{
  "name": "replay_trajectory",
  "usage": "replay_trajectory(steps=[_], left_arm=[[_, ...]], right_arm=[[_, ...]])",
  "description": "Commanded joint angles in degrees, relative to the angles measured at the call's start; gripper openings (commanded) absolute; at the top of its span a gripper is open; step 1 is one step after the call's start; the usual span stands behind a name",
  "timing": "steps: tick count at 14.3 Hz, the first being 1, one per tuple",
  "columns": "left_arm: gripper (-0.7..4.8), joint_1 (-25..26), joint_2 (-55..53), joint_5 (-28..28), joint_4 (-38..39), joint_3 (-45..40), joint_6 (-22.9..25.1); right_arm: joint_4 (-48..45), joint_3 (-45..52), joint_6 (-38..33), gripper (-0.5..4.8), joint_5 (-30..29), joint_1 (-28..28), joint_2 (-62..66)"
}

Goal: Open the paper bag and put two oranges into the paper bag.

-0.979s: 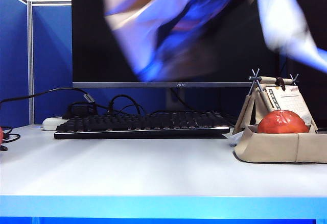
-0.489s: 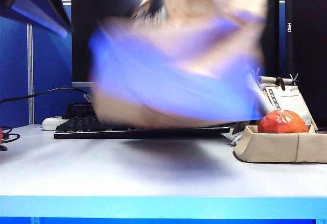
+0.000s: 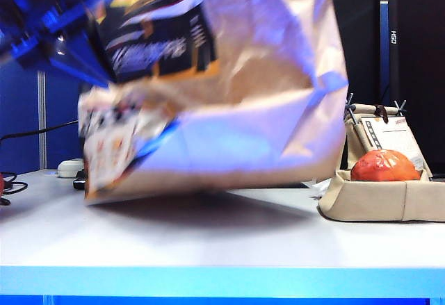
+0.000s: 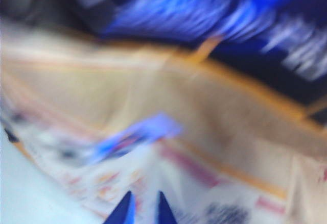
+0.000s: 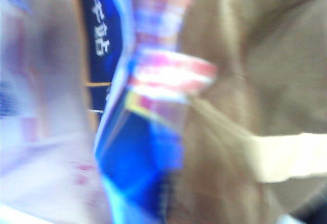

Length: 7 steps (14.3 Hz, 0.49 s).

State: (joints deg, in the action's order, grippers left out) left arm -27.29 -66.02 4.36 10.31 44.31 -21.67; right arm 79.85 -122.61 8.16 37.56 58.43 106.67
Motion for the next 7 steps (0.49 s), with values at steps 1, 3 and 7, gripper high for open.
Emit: replay_trajectory(steps=[1,3,7], left_arm=[[0.66,0.00,-0.98,0.09,-0.92,0.15,0.26],[0.66,0.00,-0.98,-1.33,-1.25,-0.09,0.52],[0.66,0.00,-1.31,-6.01,0.42,-0.13,3.56]], right_arm=[[-2.75,-0.33,-3.32,1.75,-8.68,0.17,0.55],[-3.58,-0.37,-5.20,4.10,-8.63,0.33,0.52],[-2.99,-1.55,-7.72,4.10,-7.65,1.16,-0.83]])
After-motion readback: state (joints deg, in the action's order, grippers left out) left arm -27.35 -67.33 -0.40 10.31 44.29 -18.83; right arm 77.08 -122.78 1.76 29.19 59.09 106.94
